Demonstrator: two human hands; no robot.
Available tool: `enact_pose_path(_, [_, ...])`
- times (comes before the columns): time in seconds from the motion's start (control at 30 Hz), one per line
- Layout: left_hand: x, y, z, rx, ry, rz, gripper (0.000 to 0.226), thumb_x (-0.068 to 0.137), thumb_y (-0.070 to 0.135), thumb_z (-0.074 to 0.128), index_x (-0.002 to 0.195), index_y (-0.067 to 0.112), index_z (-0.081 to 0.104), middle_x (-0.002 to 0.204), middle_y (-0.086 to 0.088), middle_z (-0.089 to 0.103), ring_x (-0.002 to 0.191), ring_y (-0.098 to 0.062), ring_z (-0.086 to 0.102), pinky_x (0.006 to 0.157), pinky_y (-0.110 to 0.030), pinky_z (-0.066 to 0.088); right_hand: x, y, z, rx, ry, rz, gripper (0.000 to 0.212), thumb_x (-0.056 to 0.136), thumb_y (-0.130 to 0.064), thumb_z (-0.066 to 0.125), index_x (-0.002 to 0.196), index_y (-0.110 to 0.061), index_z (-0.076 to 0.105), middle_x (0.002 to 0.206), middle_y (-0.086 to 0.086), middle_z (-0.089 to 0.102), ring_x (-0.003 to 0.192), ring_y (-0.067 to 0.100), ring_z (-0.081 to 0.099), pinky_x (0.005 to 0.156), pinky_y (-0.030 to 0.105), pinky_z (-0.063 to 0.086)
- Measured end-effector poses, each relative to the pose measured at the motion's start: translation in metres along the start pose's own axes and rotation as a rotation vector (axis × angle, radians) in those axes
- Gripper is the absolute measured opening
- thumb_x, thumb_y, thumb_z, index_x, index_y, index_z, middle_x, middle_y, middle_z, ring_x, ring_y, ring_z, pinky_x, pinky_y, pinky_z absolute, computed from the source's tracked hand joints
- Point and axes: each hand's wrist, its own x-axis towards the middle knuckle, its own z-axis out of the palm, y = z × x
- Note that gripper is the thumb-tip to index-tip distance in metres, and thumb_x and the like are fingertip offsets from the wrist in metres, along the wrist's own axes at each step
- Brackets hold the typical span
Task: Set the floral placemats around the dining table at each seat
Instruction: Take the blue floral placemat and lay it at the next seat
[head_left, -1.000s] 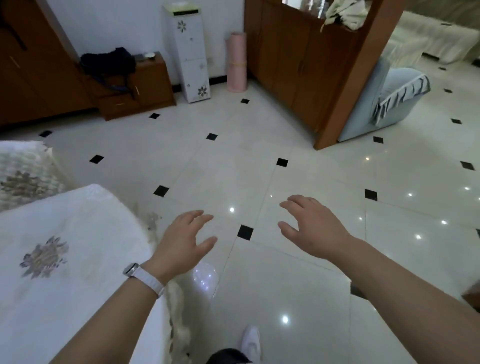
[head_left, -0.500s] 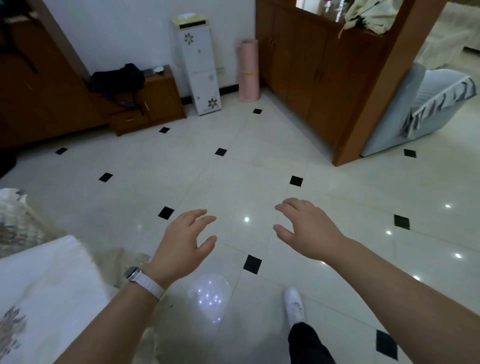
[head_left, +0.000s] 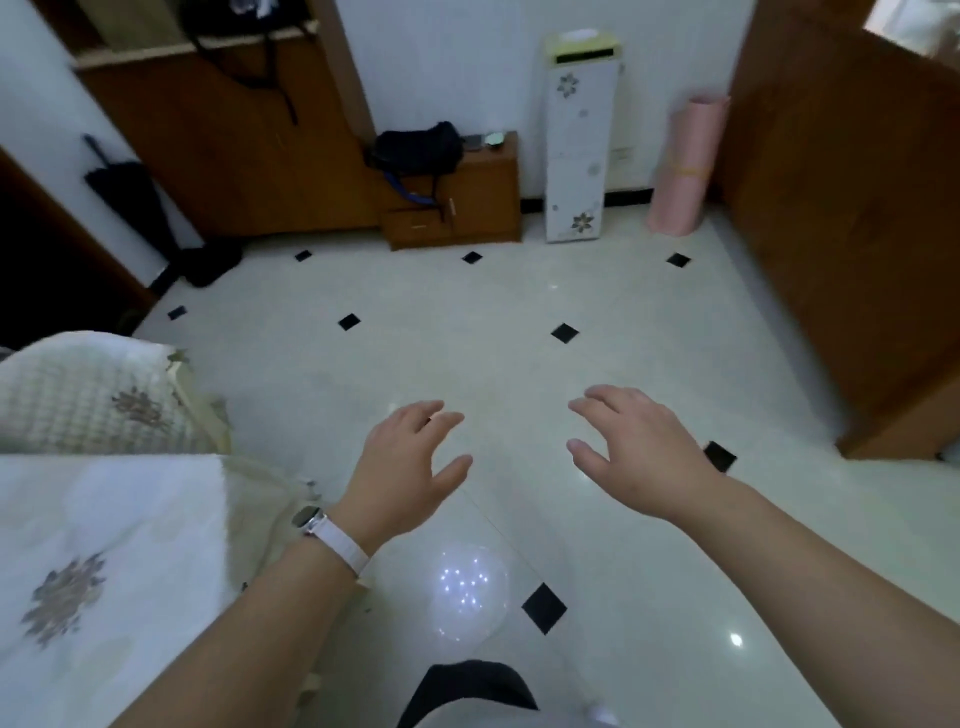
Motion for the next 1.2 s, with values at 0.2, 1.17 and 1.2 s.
enact_pose_path(0.2, [0.037, -0.06, -0.005, 0.03, 0.026, -0.174, 0.059, 0.083, 0.06, 0.041, 0.131, 0.027, 0.056, 0.139, 0.0, 0.052, 0.13, -0.021, 0.043, 0.105, -0.042, 0.033, 0.098, -0.018, 0.012, -0.021, -0.087, -0.142, 0.051, 0.095, -0.048, 0.043, 0.141, -0.026, 0.043, 0.149, -0.004, 0.038, 0.136, 0.019, 0.033, 0.108, 0.037, 0.028])
enact_pose_path(1.17, [0.219, -0.435, -0.08, 0.045, 0.164, -0.634, 0.065, 0.083, 0.06, 0.034, 0.136, 0.026, 0.05, 0.145, 0.0, 0.045, 0.134, -0.021, 0.037, 0.108, -0.041, 0.03, 0.582, -0.281, 0.085, -0.161, -0.245, -0.69, 0.05, 0.095, -0.048, 0.043, 0.139, -0.026, 0.045, 0.145, -0.004, 0.042, 0.132, 0.02, 0.038, 0.107, 0.037, 0.033])
enact_pose_path(1.2, [0.221, -0.445, -0.079, 0.05, 0.164, -0.667, 0.063, 0.084, 0.059, 0.037, 0.136, 0.026, 0.05, 0.145, 0.0, 0.045, 0.134, -0.021, 0.037, 0.108, -0.041, 0.03, 0.599, -0.289, 0.092, -0.159, -0.26, -0.712, 0.05, 0.095, -0.049, 0.042, 0.139, -0.026, 0.044, 0.145, -0.005, 0.041, 0.132, 0.02, 0.037, 0.107, 0.037, 0.033])
